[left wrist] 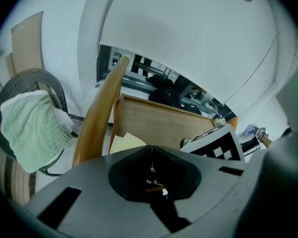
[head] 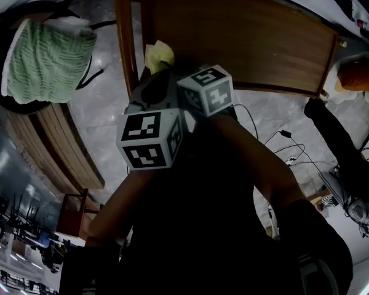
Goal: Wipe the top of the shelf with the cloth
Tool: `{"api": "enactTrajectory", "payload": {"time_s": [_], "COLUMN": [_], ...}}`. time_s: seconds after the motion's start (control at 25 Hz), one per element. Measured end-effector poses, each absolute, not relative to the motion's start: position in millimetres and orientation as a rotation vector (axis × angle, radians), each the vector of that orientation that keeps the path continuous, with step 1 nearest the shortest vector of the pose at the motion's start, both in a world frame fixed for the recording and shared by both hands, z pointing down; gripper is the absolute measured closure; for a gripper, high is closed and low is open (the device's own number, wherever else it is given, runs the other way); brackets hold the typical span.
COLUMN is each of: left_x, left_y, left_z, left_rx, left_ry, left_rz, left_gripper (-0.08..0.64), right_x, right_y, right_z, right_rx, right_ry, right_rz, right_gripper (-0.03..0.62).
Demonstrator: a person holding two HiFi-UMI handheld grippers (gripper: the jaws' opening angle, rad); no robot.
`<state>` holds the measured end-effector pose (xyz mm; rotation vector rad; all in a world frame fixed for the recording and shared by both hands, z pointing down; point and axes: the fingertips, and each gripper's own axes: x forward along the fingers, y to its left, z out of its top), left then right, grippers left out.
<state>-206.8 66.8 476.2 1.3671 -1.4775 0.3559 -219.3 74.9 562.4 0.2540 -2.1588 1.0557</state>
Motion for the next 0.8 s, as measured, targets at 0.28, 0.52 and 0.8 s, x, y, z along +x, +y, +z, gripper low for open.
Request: {"api": "enactTrajectory", "payload": {"time_s": [0.28,0.52,0.8], "left_x": [-206.3,-201.7,-181.8], "left_y": [66.7,64.6,55.7], "left_z": [481.0,490.3,516.1], "left_rx": [1.323,1.284,1.266], "left_ry": [-1.499,-1.52,-1.498], "left_rz": [0.358,0.385,0.453], "left_gripper": [0.549,0.549,0.549], "right_x": [-210.8,-199.1,-160.2], "right_y": [73.0,69.3,39.8], "right_z": [579.6,579.2,582.5], "right_rx": [0.276,0.261,0.33], "right_ry": [-2.068,-2.064,-2.083], "right_rz": [1.069,1.063,1.044], "right_gripper": [0.551,0.551,0.551]}}
